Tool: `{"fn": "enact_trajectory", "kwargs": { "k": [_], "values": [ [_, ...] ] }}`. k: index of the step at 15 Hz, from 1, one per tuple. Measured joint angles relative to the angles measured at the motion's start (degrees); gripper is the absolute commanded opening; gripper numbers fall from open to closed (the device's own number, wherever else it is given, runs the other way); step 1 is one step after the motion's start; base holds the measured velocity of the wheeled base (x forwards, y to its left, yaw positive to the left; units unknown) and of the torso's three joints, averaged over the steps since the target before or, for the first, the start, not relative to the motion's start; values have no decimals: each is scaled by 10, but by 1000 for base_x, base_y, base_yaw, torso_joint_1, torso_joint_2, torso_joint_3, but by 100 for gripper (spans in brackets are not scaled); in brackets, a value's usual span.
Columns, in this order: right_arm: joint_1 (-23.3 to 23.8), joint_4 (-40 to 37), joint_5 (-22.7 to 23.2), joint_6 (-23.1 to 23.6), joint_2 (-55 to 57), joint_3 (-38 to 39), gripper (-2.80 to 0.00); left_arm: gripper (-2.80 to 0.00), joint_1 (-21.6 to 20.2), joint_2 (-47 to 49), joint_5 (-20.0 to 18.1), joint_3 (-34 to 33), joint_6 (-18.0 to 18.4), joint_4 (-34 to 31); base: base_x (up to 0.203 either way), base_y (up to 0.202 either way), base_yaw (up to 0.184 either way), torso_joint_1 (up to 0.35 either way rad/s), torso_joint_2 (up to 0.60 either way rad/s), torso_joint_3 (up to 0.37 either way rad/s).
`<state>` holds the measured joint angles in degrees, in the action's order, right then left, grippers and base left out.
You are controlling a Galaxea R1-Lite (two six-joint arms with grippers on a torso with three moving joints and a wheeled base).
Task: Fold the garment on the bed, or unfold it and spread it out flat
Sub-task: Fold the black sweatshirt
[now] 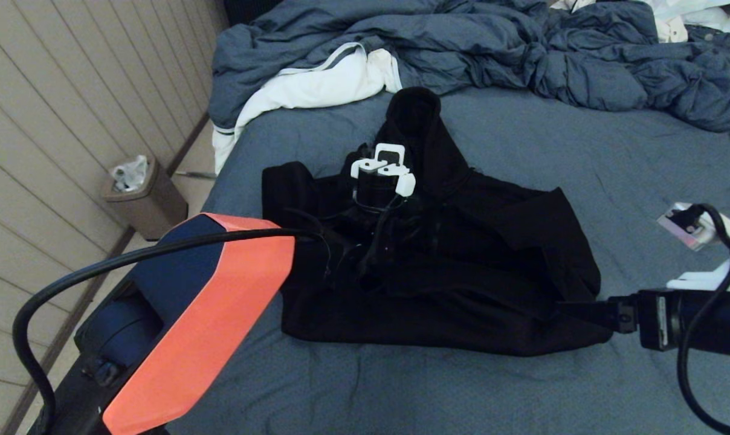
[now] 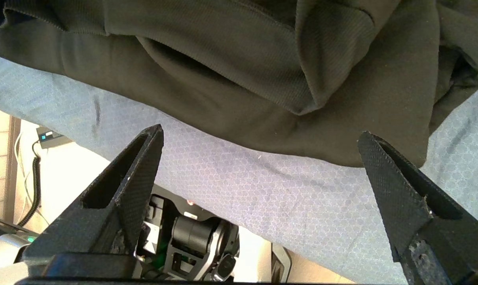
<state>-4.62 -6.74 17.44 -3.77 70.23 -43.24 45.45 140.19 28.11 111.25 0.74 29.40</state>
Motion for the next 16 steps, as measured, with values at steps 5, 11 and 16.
{"fn": "enact_trajectory", "kwargs": {
  "k": [5, 11, 16],
  "values": [
    [2, 1, 0, 0, -1, 3, 0, -280, 28, -30, 4, -1, 0, 21, 0, 0, 0, 0, 0, 0],
    [3, 1, 0, 0, -3, 8, 0, -280, 49, -41, 20, -2, -2, 19, 0, 0, 0, 0, 0, 0],
    [2, 1, 0, 0, -10, 16, 0, -280, 30, -60, 2, -2, -68, -69, 0, 0, 0, 0, 0, 0]
  ]
}}
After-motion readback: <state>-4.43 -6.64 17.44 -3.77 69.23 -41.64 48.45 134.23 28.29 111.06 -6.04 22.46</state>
